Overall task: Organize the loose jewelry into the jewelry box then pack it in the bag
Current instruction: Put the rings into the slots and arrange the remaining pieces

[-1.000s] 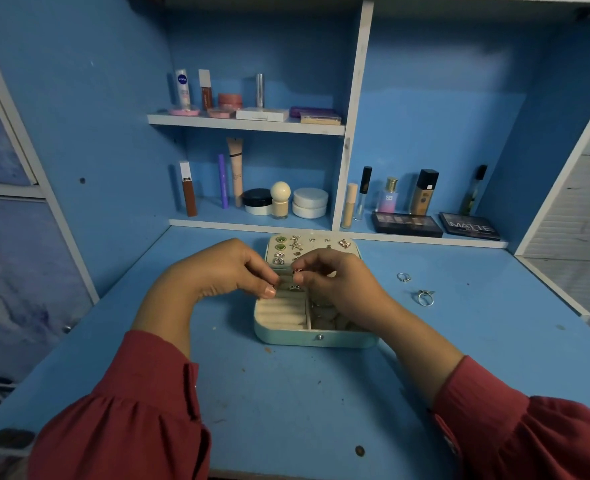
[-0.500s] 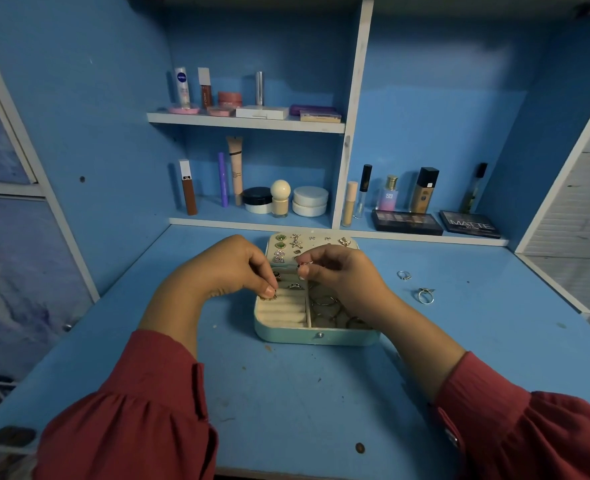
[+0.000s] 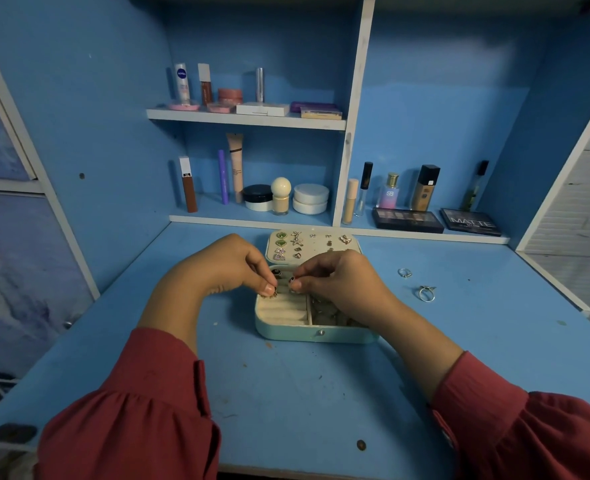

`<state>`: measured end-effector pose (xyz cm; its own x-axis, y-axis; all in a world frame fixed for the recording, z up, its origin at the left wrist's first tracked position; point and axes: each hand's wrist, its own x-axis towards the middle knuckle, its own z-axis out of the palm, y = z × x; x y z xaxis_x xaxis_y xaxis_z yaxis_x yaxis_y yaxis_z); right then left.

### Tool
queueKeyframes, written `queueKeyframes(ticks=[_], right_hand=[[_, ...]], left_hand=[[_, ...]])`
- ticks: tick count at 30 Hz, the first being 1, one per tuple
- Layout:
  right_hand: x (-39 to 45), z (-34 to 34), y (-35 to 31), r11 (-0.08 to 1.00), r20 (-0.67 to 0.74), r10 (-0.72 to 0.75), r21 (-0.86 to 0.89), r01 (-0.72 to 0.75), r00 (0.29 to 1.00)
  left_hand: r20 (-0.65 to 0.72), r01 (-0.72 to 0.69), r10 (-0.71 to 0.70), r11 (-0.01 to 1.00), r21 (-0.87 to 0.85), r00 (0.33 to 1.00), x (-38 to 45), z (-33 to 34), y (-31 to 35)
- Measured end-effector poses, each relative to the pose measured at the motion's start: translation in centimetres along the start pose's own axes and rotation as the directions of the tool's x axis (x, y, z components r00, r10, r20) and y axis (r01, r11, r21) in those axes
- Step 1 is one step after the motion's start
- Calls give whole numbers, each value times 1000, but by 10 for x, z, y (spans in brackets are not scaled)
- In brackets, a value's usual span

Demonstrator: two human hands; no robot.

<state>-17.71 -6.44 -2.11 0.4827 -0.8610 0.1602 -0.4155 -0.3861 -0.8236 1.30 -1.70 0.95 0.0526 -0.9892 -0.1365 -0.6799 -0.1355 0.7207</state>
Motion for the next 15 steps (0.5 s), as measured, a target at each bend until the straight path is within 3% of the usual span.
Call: queueKeyframes(ticks=[7,15], right_hand=[[-7,1,-8,955,-9,-137,-268,130,991],[-5,-2,-5,983,-22,-107,-150,103,994]], left_hand=[[6,-10,10,1000,12,1000,0,0,-1],[-10,-116,116,993,22,993,1,0,2]])
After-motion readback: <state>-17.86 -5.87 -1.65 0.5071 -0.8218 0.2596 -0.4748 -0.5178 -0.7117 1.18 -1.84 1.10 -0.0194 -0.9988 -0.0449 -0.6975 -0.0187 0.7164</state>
